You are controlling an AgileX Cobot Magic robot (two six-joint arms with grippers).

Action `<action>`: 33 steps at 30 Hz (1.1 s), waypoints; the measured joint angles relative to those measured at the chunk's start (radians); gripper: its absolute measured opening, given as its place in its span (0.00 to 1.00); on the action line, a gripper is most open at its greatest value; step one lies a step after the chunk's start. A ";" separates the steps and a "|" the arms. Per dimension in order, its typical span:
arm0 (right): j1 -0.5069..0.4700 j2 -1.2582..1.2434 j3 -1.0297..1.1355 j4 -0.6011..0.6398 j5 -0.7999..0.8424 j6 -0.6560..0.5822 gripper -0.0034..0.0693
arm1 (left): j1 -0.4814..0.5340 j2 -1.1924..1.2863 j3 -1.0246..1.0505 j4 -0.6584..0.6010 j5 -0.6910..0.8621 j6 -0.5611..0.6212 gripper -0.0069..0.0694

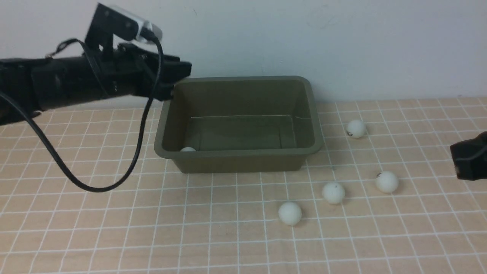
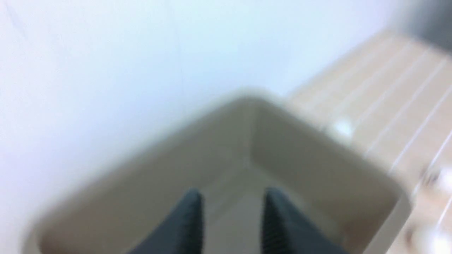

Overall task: Put the table tennis balls into the box on the light coffee tablecloth.
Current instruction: 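Drop the ball into the bin, then reach for and grasp a ping pong ball on the table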

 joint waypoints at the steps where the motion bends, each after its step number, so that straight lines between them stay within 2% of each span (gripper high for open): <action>1: 0.000 0.000 0.000 0.003 -0.001 -0.003 0.03 | 0.002 -0.047 0.001 0.017 0.000 -0.028 0.14; 3: 0.000 0.000 0.000 0.005 -0.001 -0.005 0.03 | 0.009 -0.149 0.004 0.091 0.000 -0.103 0.05; 4: 0.000 0.000 0.000 0.005 -0.001 -0.005 0.03 | 0.011 -0.168 0.004 0.100 0.001 -0.111 0.04; 5: 0.000 0.000 0.000 0.005 -0.002 -0.005 0.03 | 0.016 -0.231 0.006 0.183 0.004 -0.186 0.01; 10: 0.000 0.000 0.000 0.005 -0.019 -0.006 0.03 | 0.037 -0.459 0.008 0.551 0.098 -0.522 0.00; 11: 0.000 0.000 0.000 0.005 -0.020 -0.006 0.03 | 0.037 -0.466 0.008 0.564 0.111 -0.547 0.00; 13: 0.000 0.000 0.000 0.005 -0.020 -0.006 0.03 | 0.046 -0.547 0.008 0.727 0.209 -0.691 0.00; 17: 0.000 0.029 -0.002 0.005 -0.023 -0.006 0.03 | 0.047 -0.646 0.008 0.903 0.338 -0.876 0.00; 21: 0.000 0.100 -0.002 0.005 -0.055 -0.007 0.03 | 0.047 -0.709 0.008 0.955 0.385 -0.980 0.00; 25: 0.000 0.218 -0.035 0.005 -0.096 -0.007 0.03 | 0.047 -0.786 0.008 0.979 0.415 -1.019 0.00; 33: 0.000 0.387 -0.210 0.005 -0.029 -0.005 0.03 | 0.047 -0.913 0.051 1.053 0.440 -1.111 0.00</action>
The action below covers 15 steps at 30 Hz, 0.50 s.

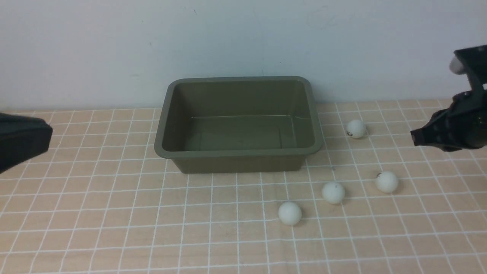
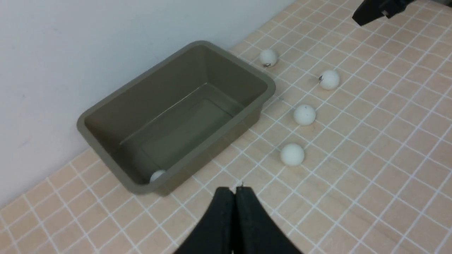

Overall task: Put the table tennis balls into the box on the light coffee tablecloth.
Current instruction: 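Reach for and grasp a ping pong ball on the table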

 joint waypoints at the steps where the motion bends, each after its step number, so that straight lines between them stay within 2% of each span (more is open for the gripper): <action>1: 0.000 0.020 -0.022 0.000 0.008 0.005 0.03 | 0.000 -0.030 0.042 0.014 -0.001 -0.021 0.00; 9: 0.012 0.144 -0.141 -0.035 0.113 0.059 0.03 | 0.000 -0.221 0.364 0.042 -0.100 -0.110 0.00; 15: 0.099 0.205 -0.174 -0.248 0.147 0.240 0.03 | 0.000 -0.326 0.466 -0.003 -0.206 -0.150 0.00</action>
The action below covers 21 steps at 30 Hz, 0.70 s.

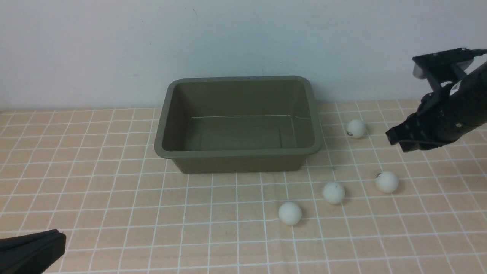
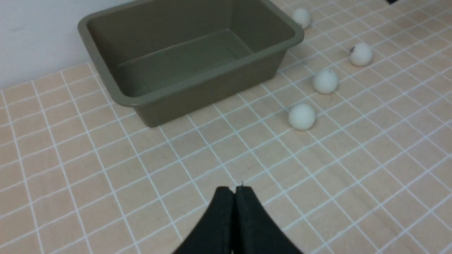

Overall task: Put the table tennis balls into the box on the light coffee tablecloth.
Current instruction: 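Reach for and grasp a ping pong ball on the table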

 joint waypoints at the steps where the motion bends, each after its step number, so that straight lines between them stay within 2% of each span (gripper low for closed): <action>1: 0.003 0.003 -0.001 -0.017 0.001 0.008 0.03 | 0.000 -0.002 0.000 -0.001 0.000 -0.001 0.00; 4: 0.050 0.033 -0.008 -0.142 0.008 0.120 0.03 | 0.000 -0.015 0.017 -0.005 -0.005 -0.001 0.00; 6: 0.059 0.043 -0.012 -0.165 0.012 0.147 0.03 | 0.000 -0.016 0.019 -0.005 -0.005 -0.001 0.00; 16: 0.060 0.048 -0.018 -0.137 0.032 0.185 0.05 | 0.000 -0.016 0.021 -0.007 -0.005 -0.001 0.00; 21: 0.060 0.048 -0.018 -0.119 0.035 0.185 0.18 | 0.000 -0.016 0.021 -0.007 -0.005 -0.001 0.00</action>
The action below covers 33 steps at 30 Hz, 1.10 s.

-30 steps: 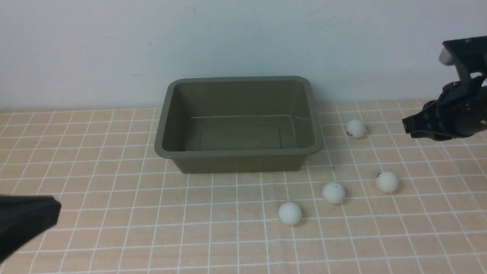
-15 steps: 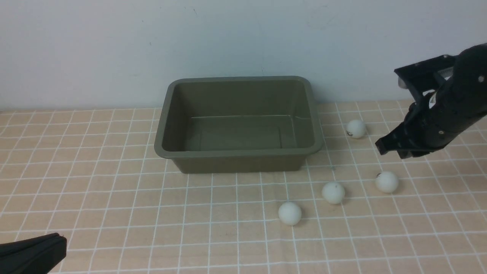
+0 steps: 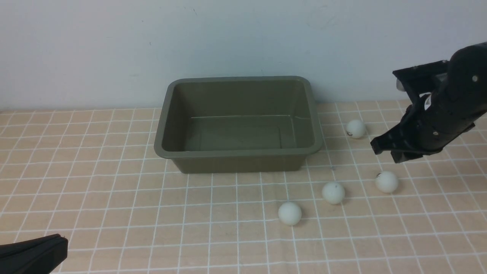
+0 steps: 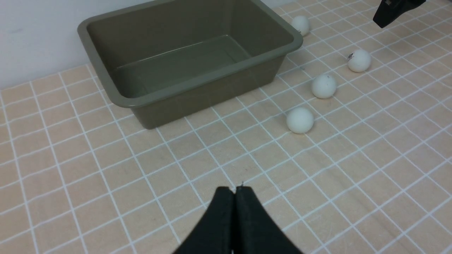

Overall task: Put the table tennis balls into the box on the light coffee tablecloth.
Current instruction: 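Reach for and grasp a ping pong ball on the table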

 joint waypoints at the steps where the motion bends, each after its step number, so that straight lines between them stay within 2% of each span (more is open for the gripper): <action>1: 0.000 0.000 0.000 0.001 0.001 0.000 0.21 | 0.000 0.000 0.000 0.000 0.000 0.000 0.00; 11: 0.000 0.002 0.000 0.003 0.000 0.000 0.60 | 0.000 0.000 0.000 -0.001 0.000 0.001 0.00; 13: 0.000 0.016 -0.005 0.003 -0.010 0.000 0.72 | 0.000 0.000 0.000 -0.001 0.000 0.001 0.00; 17: 0.000 0.059 -0.028 0.003 -0.011 0.000 0.82 | 0.000 0.000 0.000 -0.001 0.000 0.001 0.00; 21: 0.000 0.113 -0.058 -0.004 -0.011 0.000 0.86 | 0.000 0.000 0.000 -0.001 0.000 0.002 0.00; 33: -0.005 0.205 -0.069 -0.045 -0.017 0.000 0.86 | 0.000 0.000 0.000 -0.001 0.000 0.005 0.00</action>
